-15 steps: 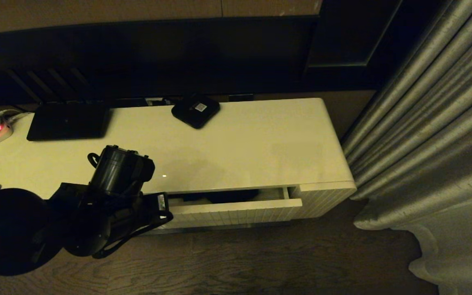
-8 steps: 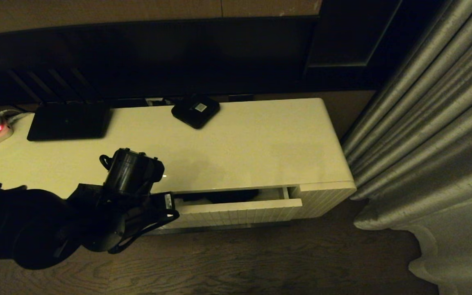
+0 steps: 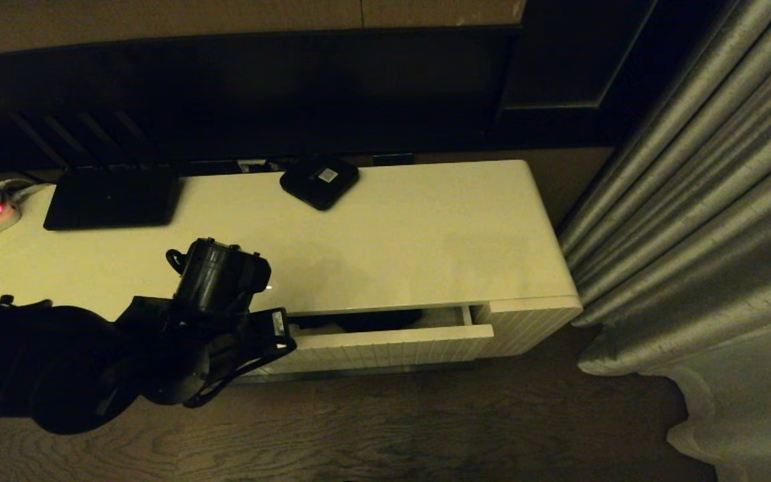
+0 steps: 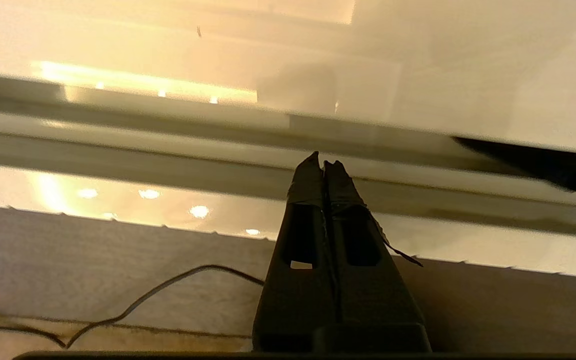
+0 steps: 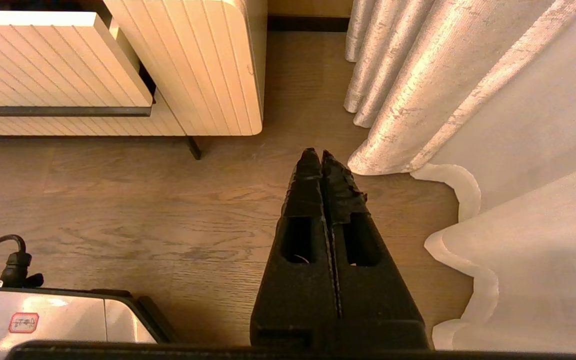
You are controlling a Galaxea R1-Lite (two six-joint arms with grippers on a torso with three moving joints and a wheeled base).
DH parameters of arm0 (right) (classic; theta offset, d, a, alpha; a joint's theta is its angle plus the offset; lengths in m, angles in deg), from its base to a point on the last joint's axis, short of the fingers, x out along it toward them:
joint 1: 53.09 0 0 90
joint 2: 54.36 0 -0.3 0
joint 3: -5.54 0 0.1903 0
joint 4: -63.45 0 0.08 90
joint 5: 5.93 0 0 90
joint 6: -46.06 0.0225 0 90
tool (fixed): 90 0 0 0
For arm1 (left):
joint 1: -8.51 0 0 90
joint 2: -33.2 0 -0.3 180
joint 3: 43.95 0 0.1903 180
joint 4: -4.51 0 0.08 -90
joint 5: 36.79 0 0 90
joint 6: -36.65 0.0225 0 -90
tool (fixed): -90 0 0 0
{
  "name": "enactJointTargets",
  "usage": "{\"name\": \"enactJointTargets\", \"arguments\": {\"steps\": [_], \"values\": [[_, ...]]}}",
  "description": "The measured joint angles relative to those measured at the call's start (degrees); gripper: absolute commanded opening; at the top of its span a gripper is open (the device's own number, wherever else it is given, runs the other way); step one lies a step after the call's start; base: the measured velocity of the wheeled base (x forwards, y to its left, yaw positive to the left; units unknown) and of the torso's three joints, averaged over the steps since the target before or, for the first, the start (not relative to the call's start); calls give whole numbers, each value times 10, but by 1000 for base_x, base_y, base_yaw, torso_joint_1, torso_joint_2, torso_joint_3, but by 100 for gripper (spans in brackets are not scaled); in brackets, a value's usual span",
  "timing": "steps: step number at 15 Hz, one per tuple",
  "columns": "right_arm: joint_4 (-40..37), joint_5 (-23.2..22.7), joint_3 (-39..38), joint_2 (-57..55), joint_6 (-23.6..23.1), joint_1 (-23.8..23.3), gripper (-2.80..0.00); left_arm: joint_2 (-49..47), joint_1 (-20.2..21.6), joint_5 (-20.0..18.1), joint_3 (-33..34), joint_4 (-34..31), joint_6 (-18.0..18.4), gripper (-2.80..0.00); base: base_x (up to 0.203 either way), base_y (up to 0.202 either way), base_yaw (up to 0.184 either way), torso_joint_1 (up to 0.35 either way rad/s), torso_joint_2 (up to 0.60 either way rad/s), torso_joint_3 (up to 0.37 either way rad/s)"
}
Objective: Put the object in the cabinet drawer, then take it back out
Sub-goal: Open the drawer
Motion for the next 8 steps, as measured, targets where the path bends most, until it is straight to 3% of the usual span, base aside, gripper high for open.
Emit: {"name": "enactJointTargets", "arguments": {"steps": [8], "values": [[0,0,0,0,0,0,-280,-44,-3,-9,21,1,-21,-280,0,0,0,0,0,0]]}}
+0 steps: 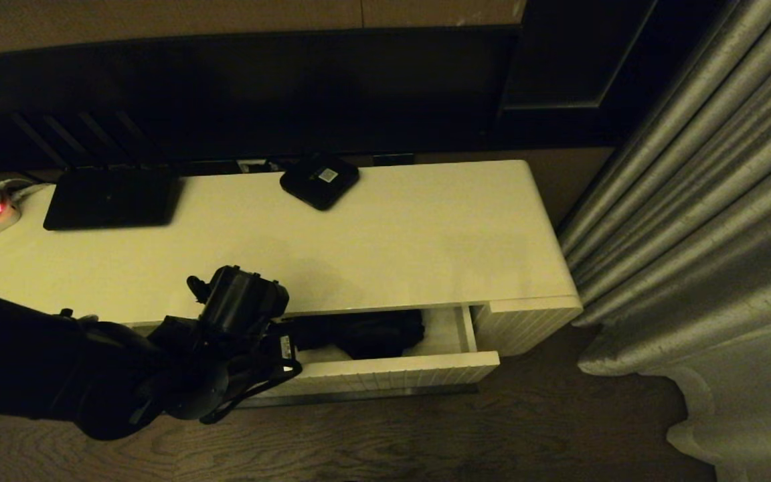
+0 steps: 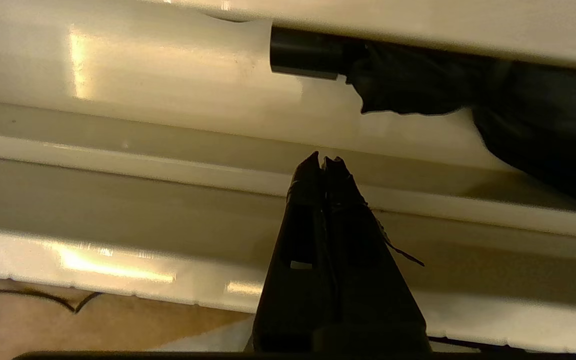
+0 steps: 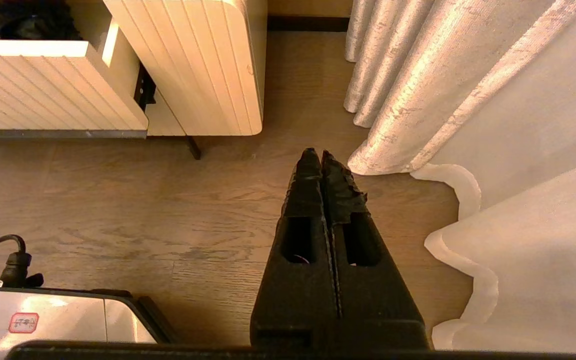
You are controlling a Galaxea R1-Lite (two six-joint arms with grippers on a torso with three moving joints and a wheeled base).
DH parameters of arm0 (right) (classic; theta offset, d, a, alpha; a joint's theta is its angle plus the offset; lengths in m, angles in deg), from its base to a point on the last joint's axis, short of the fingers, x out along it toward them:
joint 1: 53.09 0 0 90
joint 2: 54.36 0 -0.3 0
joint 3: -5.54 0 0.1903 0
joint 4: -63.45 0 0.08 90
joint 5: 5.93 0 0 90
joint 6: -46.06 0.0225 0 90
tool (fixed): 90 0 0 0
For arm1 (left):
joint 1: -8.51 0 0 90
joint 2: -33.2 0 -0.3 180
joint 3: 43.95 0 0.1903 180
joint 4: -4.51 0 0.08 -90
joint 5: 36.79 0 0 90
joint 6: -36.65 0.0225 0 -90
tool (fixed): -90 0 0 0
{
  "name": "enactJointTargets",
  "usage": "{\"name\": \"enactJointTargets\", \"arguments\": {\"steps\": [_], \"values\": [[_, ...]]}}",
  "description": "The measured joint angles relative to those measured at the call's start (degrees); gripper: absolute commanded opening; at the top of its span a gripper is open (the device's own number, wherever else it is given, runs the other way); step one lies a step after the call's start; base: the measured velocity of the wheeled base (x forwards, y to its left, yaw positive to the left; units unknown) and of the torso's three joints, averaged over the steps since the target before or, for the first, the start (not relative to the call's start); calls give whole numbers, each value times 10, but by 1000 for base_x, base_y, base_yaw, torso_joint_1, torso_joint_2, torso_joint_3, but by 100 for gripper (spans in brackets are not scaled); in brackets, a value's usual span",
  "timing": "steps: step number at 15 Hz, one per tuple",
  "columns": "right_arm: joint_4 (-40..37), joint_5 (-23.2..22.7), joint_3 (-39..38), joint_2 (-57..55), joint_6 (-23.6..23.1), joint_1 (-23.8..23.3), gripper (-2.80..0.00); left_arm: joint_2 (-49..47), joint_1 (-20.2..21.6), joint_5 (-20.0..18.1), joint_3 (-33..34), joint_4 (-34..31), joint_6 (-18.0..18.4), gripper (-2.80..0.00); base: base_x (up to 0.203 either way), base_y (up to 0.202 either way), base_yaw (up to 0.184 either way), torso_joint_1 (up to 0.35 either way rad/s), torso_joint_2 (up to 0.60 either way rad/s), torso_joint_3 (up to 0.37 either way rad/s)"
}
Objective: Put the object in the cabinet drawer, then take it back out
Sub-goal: Open the drawer
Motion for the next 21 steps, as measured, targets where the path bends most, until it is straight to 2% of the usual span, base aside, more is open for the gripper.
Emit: {"name": "enactJointTargets", "arguments": {"steps": [3,10,14,21], "values": [[0,0,0,0,0,0,-280,-2,-3,-11,5,0,-2,-280,0,0,0,0,0,0],[0,0,0,0,0,0,-280,-6,-9,-74,33,-10,-15,-280,0,0,0,0,0,0],[0,0,0,0,0,0,-280,-10,-9,-98,56,-5,-15,-280,0,0,0,0,0,0],[0,0,0,0,0,0,-280,-9,-18,-143,89,-26,-36,-280,0,0,0,0,0,0]]}}
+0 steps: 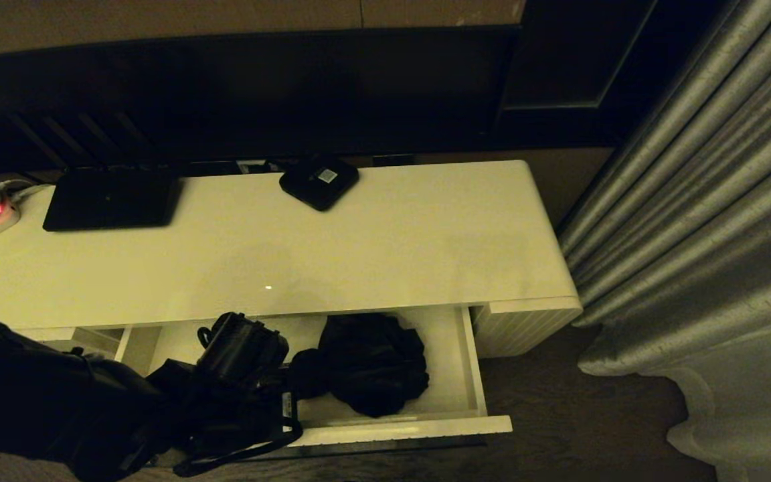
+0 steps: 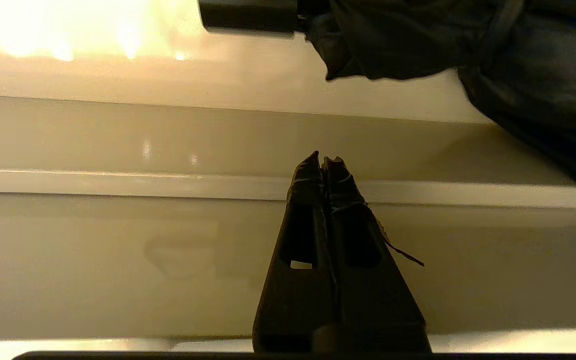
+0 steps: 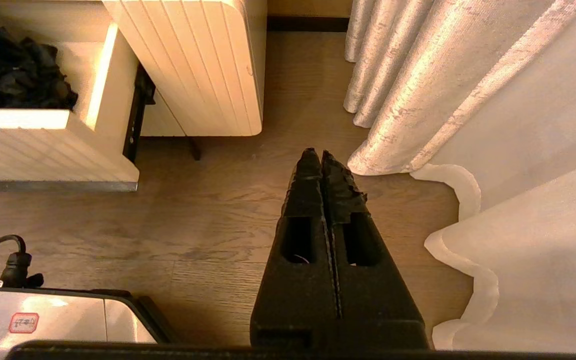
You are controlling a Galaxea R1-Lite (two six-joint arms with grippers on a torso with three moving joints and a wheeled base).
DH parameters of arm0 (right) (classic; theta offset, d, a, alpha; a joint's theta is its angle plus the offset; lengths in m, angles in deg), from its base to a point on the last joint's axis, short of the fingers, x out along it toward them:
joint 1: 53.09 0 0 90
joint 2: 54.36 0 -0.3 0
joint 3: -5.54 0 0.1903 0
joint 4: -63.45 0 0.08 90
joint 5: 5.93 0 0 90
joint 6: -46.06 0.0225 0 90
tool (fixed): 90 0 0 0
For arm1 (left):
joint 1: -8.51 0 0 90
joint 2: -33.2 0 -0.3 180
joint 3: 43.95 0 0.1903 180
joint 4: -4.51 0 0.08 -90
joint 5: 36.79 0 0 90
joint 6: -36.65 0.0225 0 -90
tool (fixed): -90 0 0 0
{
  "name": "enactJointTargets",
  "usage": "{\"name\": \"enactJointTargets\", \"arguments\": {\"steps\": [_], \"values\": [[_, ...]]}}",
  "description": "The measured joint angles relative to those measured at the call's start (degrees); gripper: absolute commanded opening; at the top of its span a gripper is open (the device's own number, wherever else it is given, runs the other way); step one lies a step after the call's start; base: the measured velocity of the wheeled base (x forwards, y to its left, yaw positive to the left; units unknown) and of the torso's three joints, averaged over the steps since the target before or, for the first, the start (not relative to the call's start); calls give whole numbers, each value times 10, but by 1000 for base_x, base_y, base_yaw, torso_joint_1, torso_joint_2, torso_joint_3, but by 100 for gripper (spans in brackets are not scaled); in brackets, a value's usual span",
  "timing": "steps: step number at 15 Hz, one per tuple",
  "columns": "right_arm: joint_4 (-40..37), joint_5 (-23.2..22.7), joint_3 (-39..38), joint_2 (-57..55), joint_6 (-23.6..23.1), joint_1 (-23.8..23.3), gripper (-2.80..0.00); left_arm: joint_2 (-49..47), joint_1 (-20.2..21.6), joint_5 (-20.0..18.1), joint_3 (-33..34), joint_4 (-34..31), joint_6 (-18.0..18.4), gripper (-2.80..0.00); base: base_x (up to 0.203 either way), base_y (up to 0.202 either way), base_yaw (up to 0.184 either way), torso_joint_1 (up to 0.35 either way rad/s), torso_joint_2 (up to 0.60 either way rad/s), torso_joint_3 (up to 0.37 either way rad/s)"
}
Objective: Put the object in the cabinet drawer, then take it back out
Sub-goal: Open the drawer
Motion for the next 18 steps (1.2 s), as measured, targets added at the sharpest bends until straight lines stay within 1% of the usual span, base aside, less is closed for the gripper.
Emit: {"name": "enactJointTargets", "arguments": {"steps": [2,6,9,11,14,17,18], "values": [[0,0,0,0,0,0,-280,2,-6,-10,11,-3,-3,-280,0,0,0,0,0,0],[0,0,0,0,0,0,-280,8,-15,-15,23,-10,-4,-280,0,0,0,0,0,0],[0,0,0,0,0,0,-280,17,-20,-38,33,-22,-3,-280,0,0,0,0,0,0],[0,0,0,0,0,0,-280,22,-22,-39,37,-20,-4,-280,0,0,0,0,0,0],[0,0,0,0,0,0,-280,26,-24,-26,32,-20,-19,-280,0,0,0,0,0,0],[0,0,0,0,0,0,-280,32,-24,10,14,-18,-23,-280,0,0,0,0,0,0],[0,0,0,0,0,0,-280,36,-24,15,10,-18,-23,-280,0,0,0,0,0,0]]}}
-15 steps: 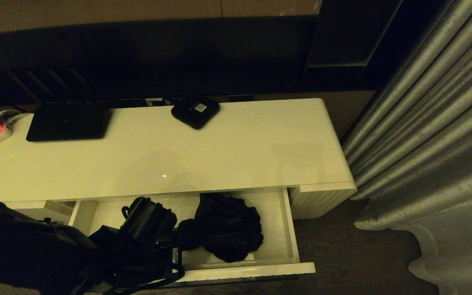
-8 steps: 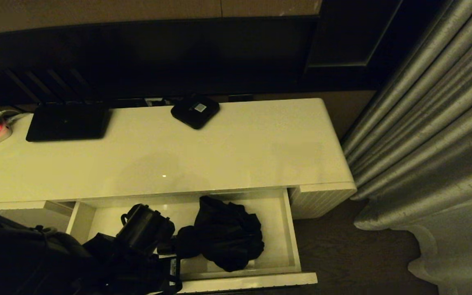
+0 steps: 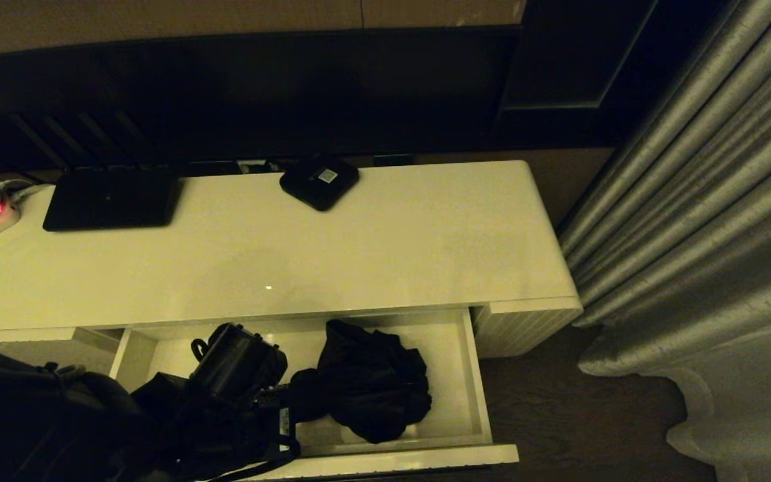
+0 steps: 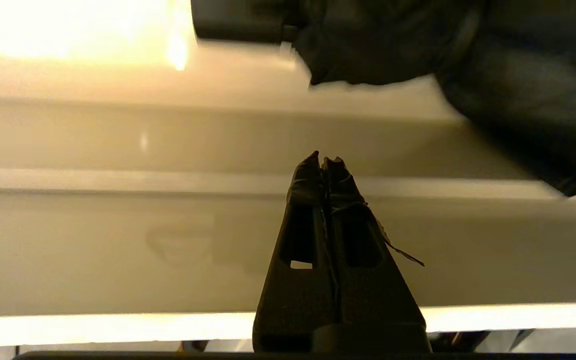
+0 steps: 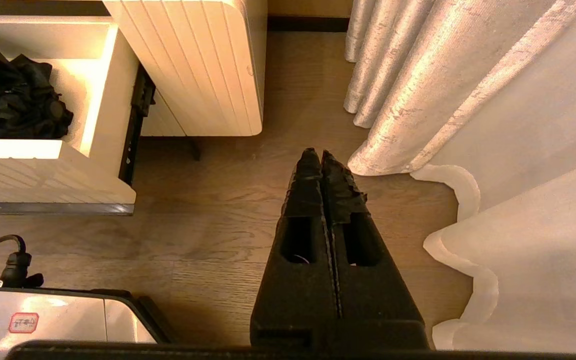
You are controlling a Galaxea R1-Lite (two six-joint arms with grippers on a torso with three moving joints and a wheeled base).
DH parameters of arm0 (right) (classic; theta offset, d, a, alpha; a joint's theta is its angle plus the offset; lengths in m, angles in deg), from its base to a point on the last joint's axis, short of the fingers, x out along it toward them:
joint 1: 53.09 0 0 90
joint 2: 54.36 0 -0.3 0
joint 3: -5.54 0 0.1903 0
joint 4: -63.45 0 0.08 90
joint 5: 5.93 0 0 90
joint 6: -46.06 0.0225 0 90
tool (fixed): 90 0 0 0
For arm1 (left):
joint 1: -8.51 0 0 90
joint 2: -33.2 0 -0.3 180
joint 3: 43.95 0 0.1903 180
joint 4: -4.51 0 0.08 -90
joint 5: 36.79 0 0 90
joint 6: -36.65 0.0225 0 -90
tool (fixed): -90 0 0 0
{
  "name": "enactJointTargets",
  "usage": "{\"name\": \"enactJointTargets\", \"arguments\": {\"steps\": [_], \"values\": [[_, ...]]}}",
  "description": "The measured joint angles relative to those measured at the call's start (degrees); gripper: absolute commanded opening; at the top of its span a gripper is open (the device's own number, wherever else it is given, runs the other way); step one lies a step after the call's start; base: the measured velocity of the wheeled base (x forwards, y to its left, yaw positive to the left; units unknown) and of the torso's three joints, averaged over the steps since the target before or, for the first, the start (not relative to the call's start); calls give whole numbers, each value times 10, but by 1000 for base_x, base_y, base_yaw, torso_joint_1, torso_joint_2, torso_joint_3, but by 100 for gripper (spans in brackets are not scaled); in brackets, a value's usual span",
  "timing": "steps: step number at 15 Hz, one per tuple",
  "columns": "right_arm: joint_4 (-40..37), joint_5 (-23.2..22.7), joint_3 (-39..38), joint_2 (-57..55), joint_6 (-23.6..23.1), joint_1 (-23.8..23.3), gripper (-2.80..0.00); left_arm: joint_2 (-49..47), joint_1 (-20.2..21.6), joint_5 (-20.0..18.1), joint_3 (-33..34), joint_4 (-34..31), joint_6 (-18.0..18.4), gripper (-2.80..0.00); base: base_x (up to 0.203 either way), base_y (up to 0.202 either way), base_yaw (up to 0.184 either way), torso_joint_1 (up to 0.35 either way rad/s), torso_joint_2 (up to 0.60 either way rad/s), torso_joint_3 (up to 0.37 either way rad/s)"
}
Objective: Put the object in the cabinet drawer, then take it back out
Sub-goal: Open the drawer, then take the umbrella out of the drawer and put it on the table
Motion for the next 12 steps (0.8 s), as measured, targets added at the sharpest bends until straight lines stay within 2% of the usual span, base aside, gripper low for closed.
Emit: {"name": "enactJointTargets", "arguments": {"steps": [4,6,9,10,12], "values": [[0,0,0,0,0,0,-280,30,1,18,-25,3,13,-280,0,0,0,0,0,0],[0,0,0,0,0,0,-280,45,0,31,-31,3,38,-280,0,0,0,0,0,0],[0,0,0,0,0,0,-280,65,0,71,-33,2,100,-280,0,0,0,0,0,0],[0,0,0,0,0,0,-280,72,0,77,-25,3,133,-280,0,0,0,0,0,0],[0,0,0,0,0,0,-280,85,2,77,-4,15,231,-280,0,0,0,0,0,0]]}}
